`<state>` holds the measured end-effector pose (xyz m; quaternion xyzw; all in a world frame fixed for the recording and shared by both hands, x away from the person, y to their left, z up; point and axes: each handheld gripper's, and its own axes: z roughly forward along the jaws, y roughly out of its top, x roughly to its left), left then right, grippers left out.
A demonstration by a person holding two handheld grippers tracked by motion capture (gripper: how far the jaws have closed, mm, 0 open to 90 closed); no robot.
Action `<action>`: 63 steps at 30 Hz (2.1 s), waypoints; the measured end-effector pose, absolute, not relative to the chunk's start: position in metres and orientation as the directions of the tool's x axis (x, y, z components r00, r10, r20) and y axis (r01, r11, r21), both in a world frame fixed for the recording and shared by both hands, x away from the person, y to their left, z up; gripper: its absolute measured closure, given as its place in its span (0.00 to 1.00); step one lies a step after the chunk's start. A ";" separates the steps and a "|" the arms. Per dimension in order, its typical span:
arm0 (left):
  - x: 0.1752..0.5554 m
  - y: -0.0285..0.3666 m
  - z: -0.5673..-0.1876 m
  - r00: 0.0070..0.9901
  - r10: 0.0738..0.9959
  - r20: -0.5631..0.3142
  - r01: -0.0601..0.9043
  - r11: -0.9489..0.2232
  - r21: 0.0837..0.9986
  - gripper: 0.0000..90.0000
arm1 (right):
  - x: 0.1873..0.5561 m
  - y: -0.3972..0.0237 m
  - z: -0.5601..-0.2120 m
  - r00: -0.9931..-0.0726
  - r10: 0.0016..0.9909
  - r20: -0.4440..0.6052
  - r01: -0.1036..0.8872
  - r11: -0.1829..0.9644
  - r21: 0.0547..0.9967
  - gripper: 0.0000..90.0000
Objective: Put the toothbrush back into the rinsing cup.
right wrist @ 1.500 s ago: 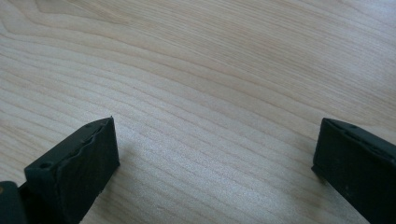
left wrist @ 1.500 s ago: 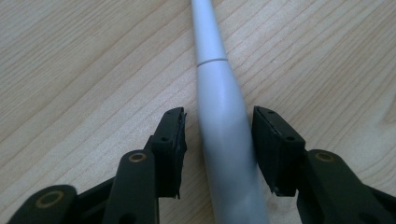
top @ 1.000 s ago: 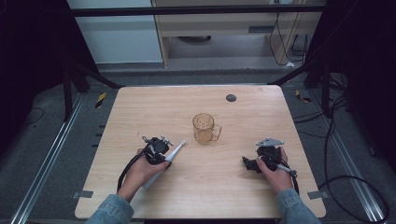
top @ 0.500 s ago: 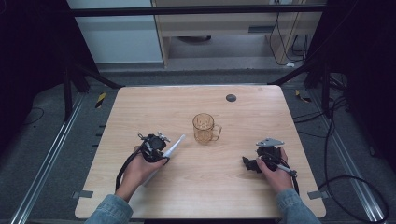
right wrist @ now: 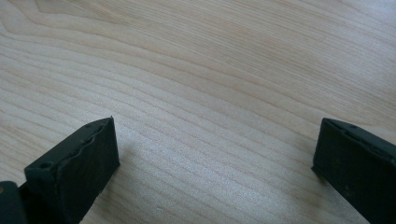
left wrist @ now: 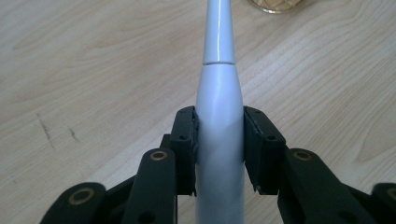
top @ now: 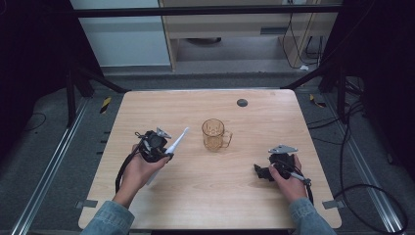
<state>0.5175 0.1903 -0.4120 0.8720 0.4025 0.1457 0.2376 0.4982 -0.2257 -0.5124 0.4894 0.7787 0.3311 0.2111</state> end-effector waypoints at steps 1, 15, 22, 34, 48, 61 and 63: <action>0.519 0.191 -0.409 0.632 0.772 0.066 0.627 -0.560 0.541 0.74 | 0.498 -0.226 -0.512 -0.432 0.902 -0.005 0.622 0.302 0.722 0.00; 0.532 0.186 -0.388 0.623 0.779 0.079 0.588 -0.532 0.609 0.74 | 0.498 -0.226 -0.512 -0.432 0.902 -0.004 0.622 0.301 0.722 0.00; 0.536 0.181 -0.381 0.623 0.778 0.082 0.574 -0.526 0.627 0.74 | 0.498 -0.226 -0.512 -0.432 0.902 -0.004 0.622 0.301 0.723 0.00; 0.549 0.167 -0.365 0.625 0.776 0.086 0.552 -0.517 0.654 0.74 | 0.498 -0.226 -0.512 -0.432 0.902 -0.004 0.622 0.301 0.723 0.00; 0.563 0.156 -0.350 0.625 0.773 0.109 0.527 -0.521 0.672 0.74 | 0.498 -0.226 -0.512 -0.432 0.902 -0.004 0.622 0.301 0.723 0.00; 0.570 0.146 -0.338 0.626 0.771 0.116 0.498 -0.510 0.701 0.74 | 0.498 -0.226 -0.512 -0.432 0.902 -0.005 0.622 0.302 0.723 0.00; 0.571 0.142 -0.335 0.629 0.768 0.123 0.488 -0.513 0.706 0.74 | 0.498 -0.226 -0.512 -0.433 0.902 -0.005 0.622 0.302 0.723 0.00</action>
